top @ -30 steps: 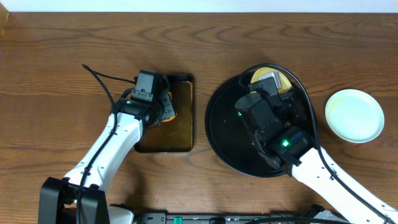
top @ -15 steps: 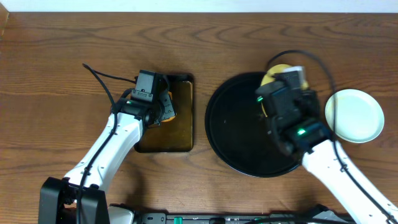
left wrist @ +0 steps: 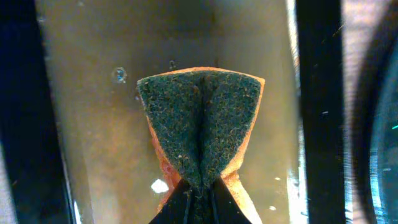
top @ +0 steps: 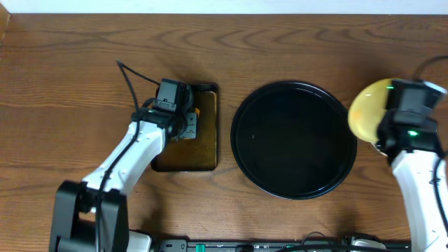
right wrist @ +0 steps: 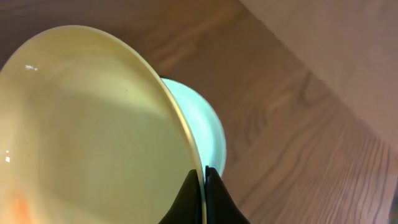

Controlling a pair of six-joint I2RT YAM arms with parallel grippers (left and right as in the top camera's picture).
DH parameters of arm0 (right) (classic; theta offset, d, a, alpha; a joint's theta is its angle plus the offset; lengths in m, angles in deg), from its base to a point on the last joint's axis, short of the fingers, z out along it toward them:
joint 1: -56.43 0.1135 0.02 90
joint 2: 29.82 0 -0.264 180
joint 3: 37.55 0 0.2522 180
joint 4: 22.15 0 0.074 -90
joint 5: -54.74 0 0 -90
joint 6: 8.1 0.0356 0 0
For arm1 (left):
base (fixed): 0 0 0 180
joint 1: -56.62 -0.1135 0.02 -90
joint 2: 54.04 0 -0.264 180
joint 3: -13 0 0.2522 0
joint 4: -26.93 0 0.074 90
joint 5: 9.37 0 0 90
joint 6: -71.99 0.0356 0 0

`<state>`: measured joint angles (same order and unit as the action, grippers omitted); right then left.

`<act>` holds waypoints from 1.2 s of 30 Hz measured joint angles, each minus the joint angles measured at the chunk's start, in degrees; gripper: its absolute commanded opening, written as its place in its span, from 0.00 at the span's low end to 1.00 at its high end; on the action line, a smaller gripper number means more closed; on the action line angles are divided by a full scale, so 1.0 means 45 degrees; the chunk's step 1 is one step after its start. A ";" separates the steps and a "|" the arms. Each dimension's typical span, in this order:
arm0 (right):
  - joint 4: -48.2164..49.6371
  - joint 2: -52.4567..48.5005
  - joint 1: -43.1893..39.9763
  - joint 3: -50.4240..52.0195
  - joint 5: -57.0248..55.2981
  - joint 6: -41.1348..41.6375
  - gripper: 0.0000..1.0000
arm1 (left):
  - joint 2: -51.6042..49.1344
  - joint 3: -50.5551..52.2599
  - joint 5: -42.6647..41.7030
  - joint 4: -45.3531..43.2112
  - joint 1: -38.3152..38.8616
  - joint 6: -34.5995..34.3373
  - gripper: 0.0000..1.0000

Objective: Clean dirty plates on tray and stack at the side
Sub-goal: 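Place the yellow plate on top of the green plate stack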

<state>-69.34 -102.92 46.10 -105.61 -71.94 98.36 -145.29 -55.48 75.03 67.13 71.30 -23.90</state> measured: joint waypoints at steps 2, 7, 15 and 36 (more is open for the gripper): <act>0.0010 0.0000 -0.0850 0.0000 0.0413 0.0321 0.01 | -0.0359 0.0000 -0.0005 -0.0223 0.0000 0.0257 0.08; 0.0194 -0.0083 -0.2599 0.0000 0.1117 0.0942 0.01 | -0.0933 0.0000 0.0000 -0.0617 0.0000 0.0573 0.09; 0.0957 -0.1093 -0.3769 0.0000 0.2011 0.1452 0.33 | -0.1015 0.0000 0.0000 -0.0641 0.0000 0.0801 0.55; -0.1651 -0.1200 -0.0403 0.0000 1.1079 -0.1540 0.99 | 0.3269 0.0000 0.0199 0.1093 0.0000 -0.0461 0.63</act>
<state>-76.77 -108.32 44.29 -105.61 -22.09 91.44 -130.58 -55.48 75.92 72.05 71.30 -25.98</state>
